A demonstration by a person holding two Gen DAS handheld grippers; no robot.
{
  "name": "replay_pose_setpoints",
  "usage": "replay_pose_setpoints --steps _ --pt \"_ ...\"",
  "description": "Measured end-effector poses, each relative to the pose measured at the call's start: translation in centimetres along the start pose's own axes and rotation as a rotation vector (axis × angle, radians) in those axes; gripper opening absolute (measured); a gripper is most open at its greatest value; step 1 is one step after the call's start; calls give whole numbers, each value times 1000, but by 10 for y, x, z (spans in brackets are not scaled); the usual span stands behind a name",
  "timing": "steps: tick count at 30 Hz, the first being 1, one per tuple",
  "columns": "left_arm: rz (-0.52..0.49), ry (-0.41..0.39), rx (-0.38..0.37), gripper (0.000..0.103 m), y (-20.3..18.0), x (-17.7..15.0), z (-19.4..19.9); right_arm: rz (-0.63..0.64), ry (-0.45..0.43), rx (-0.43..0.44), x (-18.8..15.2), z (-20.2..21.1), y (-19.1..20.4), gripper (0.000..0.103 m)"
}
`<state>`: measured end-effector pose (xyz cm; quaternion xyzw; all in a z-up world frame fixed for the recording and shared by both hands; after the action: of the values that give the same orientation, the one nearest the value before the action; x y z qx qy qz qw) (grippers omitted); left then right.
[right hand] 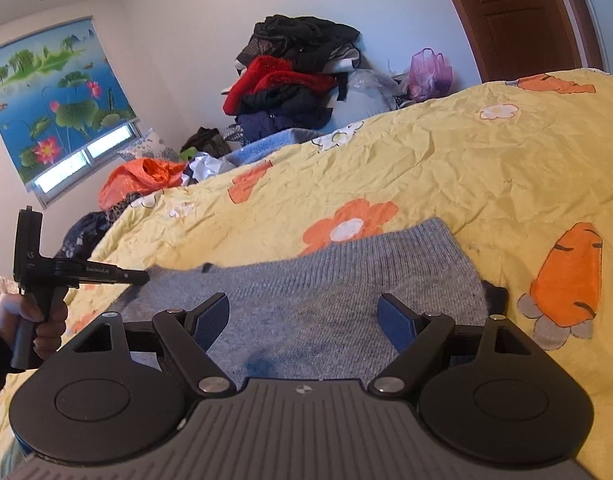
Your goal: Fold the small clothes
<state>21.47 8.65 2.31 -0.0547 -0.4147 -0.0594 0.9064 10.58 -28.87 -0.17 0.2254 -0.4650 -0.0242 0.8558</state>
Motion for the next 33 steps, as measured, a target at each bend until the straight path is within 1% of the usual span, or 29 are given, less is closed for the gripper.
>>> replay_pose_setpoints --steps 1,3,4,5,6,8,9,10,11,12,13,14,15,16,17,18,20,21,22,23,25,27,28,29,30,31,33 --pt "8 3 17 4 6 1 -1 -11 -3 8 -1 1 -3 80" --pt "55 80 35 4 17 -5 -15 -27 -4 15 -2 1 -5 79" --pt "61 111 47 4 20 -12 -23 -31 1 17 -1 0 -6 79" --pt "47 87 46 4 18 -17 -22 -33 2 17 -1 -1 -7 79" --pt "36 80 51 5 16 -18 -21 -32 4 15 -2 -1 -7 79" --pt "90 68 42 8 20 -19 -13 -15 5 6 -3 -3 -3 80" --pt "124 58 41 15 23 -20 -6 -6 5 0 -3 -3 -2 80" --pt "166 36 59 21 25 -23 6 1 5 -3 -3 -4 -1 80" --pt "204 1 77 34 27 -27 23 4 5 -6 -3 -4 0 80" --pt "243 -50 79 47 27 -33 42 4 6 -7 -4 -4 0 80" --pt "278 -112 48 55 25 -40 65 2 5 -6 -4 -4 0 80" --pt "309 -166 1 74 23 -50 88 -3 4 -4 -4 -3 -1 80" --pt "338 -210 -51 82 20 -62 107 -8 4 -1 -4 -3 -2 80" --pt "359 -242 -107 82 17 -73 127 -14 3 3 -4 -3 -3 80" --pt "369 -254 -146 82 15 -85 142 -19 3 6 -4 -3 -3 81" --pt "377 -255 -167 82 14 -96 156 -21 3 8 -4 -2 -4 81" --pt "410 -256 -170 82 21 -120 182 -21 4 9 -4 -2 -4 81" --pt "426 -255 -157 82 29 -130 193 -20 4 8 -4 -2 -4 81" --pt "434 -259 -112 82 42 -141 207 -19 3 8 -4 -2 -3 81" --pt "432 -266 -45 82 58 -149 221 -19 3 8 -4 -1 -3 82" --pt "432 -254 119 82 106 -158 244 -20 4 11 -4 -1 -3 82" --pt "497 -219 328 82 152 -162 264 -25 3 17 -4 -1 -4 83" --pt "547 -209 371 82 172 -164 272 -28 3 19 -4 0 -4 83" --pt "602 -201 362 82 184 -167 278 -30 3 20 -4 0 -4 84" --pt "666 -211 322 82 190 -171 282 -30 2 19 -4 0 -4 84" --pt "724 -233 255 82 188 -178 282 -29 2 18 -4 -1 -3 84" --pt "781 -227 86 82 166 -187 265 -23 3 12 -4 -1 -2 84"
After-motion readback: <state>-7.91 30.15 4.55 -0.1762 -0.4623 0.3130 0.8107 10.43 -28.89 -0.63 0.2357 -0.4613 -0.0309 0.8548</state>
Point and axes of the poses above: each gripper's, at about its wrist camera, not at the fingertips, and z roughly against the way its jaws point, y to its left, x to its top, the point moved 2 cm from there along -z, roughly the way its jaws point, and after that the axes turned 5 degrees about -x, right-handed, at the moved point
